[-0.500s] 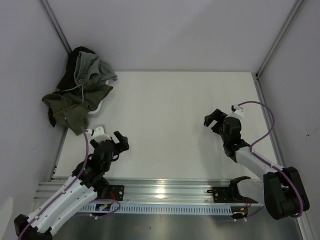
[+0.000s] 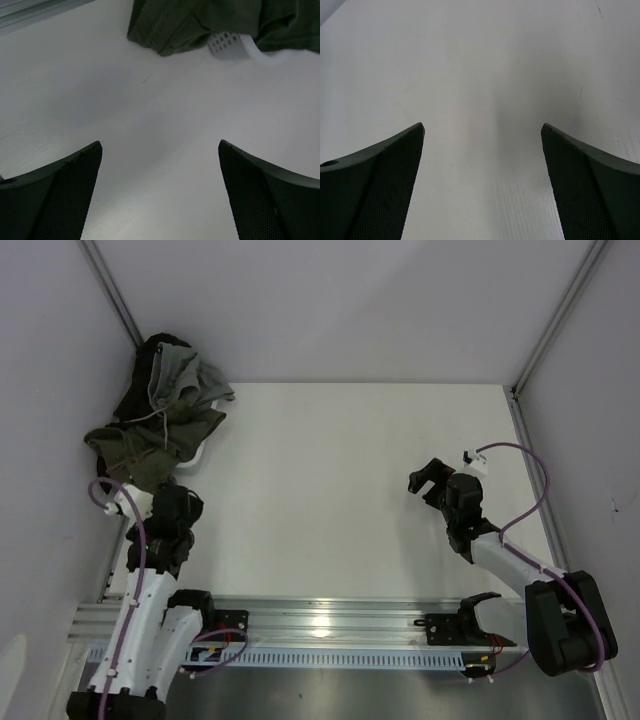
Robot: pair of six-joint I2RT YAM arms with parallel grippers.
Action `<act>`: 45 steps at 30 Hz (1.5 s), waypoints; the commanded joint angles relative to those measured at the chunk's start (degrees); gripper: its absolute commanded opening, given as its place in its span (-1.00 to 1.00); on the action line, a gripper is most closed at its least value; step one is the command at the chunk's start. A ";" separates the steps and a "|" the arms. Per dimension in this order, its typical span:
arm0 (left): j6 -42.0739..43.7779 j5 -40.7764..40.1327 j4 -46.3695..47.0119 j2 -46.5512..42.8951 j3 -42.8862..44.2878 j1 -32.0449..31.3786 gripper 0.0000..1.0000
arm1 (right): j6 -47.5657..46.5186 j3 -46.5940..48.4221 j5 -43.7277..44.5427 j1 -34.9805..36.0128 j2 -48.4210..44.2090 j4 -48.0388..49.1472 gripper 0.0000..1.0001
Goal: Fold and stack the shorts
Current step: Grab the shorts from the pile
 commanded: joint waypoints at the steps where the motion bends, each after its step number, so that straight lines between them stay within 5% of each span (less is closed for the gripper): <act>1: 4.05 11.31 5.47 -0.46 2.01 10.86 0.99 | 0.90 0.62 -0.98 -0.28 0.47 2.09 0.99; 11: 6.78 29.07 18.38 13.76 4.22 32.67 0.98 | 1.77 0.88 -2.92 -0.54 1.44 2.27 0.99; 16: 8.37 31.89 21.22 21.14 7.37 34.08 0.99 | 1.86 0.80 -3.36 -0.54 1.00 2.27 0.99; 29: 2.21 22.14 23.85 28.45 13.35 35.58 0.97 | 2.74 0.09 -4.59 -0.72 2.49 3.59 0.99; 32: 2.03 24.42 23.59 34.76 17.48 35.58 0.67 | 2.83 0.18 -4.68 -0.63 3.72 3.94 0.99; 39: -1.13 26.62 22.97 43.04 21.79 35.58 0.41 | 2.65 0.36 -4.50 -1.16 4.78 4.12 0.99; 42: -1.48 26.89 22.80 43.49 22.49 35.41 0.06 | 2.56 0.35 -4.15 -1.42 4.51 3.94 0.99; 45: -1.83 26.01 23.24 41.66 21.62 35.23 -0.66 | 2.65 0.44 -4.24 -1.60 4.78 3.85 0.99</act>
